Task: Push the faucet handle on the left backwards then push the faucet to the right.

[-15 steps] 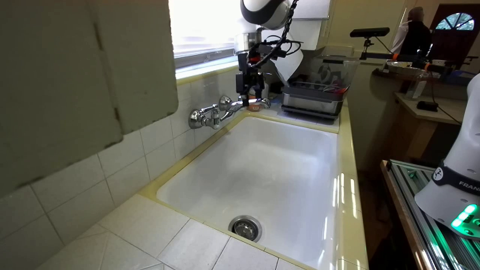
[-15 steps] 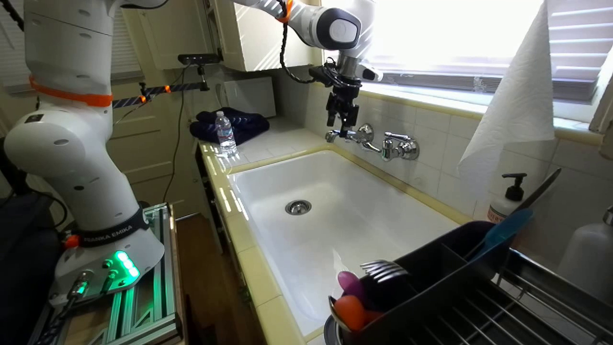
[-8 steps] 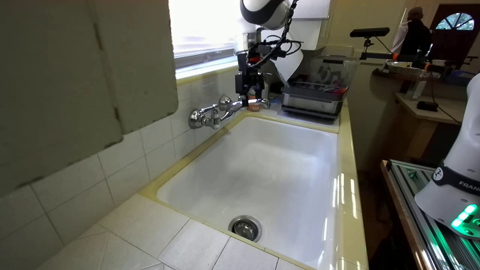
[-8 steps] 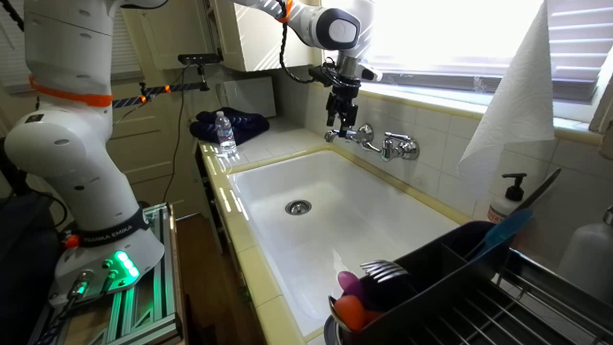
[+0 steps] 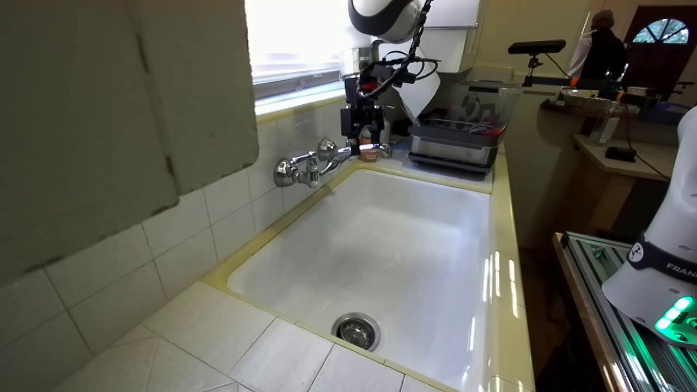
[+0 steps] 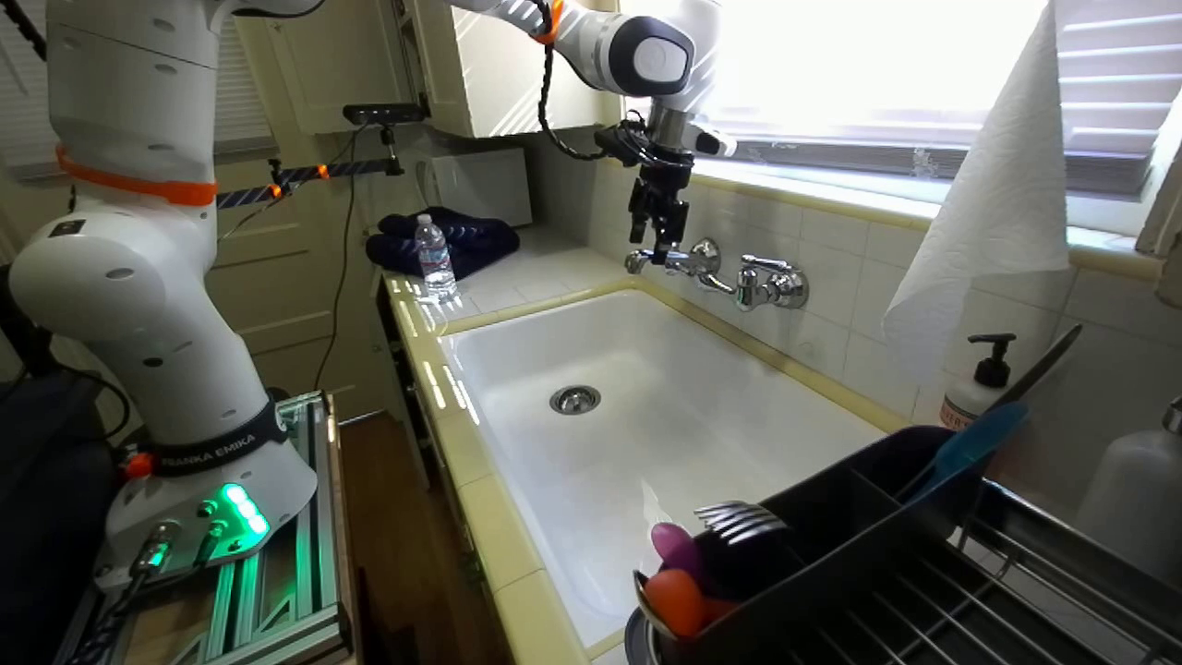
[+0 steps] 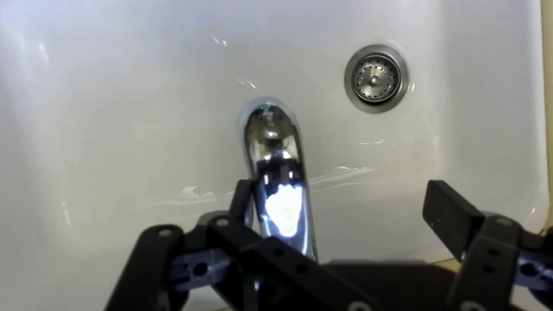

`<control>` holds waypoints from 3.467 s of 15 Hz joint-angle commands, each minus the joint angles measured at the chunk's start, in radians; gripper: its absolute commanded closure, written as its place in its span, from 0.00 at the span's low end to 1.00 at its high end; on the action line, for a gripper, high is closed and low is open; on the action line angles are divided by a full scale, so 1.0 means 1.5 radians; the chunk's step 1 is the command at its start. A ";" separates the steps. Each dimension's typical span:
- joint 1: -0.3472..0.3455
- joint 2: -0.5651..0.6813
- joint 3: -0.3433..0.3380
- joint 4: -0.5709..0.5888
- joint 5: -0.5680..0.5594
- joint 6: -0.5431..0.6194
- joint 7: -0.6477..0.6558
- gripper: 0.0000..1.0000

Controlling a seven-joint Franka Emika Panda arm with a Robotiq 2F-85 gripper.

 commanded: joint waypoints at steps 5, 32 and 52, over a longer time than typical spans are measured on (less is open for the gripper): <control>0.010 0.004 0.004 0.014 0.009 -0.026 0.035 0.00; 0.027 -0.130 -0.006 -0.032 -0.143 -0.041 0.082 0.00; 0.025 -0.153 0.000 -0.016 -0.136 -0.043 0.087 0.00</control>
